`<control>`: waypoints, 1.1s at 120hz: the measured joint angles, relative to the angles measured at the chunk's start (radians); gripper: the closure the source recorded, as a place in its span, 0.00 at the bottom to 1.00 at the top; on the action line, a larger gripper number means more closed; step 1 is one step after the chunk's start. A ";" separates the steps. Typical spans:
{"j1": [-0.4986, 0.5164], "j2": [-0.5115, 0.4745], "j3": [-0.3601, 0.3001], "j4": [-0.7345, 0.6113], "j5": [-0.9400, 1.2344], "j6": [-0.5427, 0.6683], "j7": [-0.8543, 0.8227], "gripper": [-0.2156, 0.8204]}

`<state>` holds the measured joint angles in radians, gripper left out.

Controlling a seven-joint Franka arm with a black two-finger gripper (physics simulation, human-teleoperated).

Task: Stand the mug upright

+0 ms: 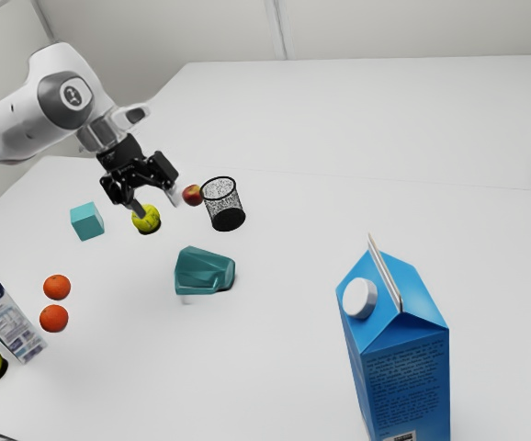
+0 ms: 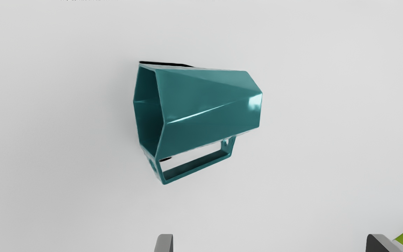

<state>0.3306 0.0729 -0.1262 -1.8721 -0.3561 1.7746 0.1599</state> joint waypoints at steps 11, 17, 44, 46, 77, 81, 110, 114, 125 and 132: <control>0.046 0.025 0.001 -0.023 -0.046 0.024 0.061 0.21; 0.048 0.037 0.001 -0.036 -0.060 0.031 0.091 0.21; 0.075 0.130 -0.003 -0.069 -0.109 0.042 0.230 0.21; 0.076 0.135 -0.003 -0.070 -0.113 0.047 0.243 0.21; 0.090 0.215 -0.003 -0.068 -0.204 0.150 0.491 0.21; 0.097 0.223 -0.003 -0.066 -0.209 0.157 0.517 0.21; 0.103 0.254 -0.007 -0.066 -0.275 0.160 0.667 0.21; 0.107 0.261 -0.007 -0.067 -0.291 0.145 0.683 0.21; 0.120 0.273 -0.008 -0.070 -0.323 0.105 0.722 0.21; 0.122 0.272 -0.008 -0.069 -0.339 0.080 0.743 0.21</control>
<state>0.4522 0.3453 -0.1346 -1.9415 -0.6951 1.8544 0.9030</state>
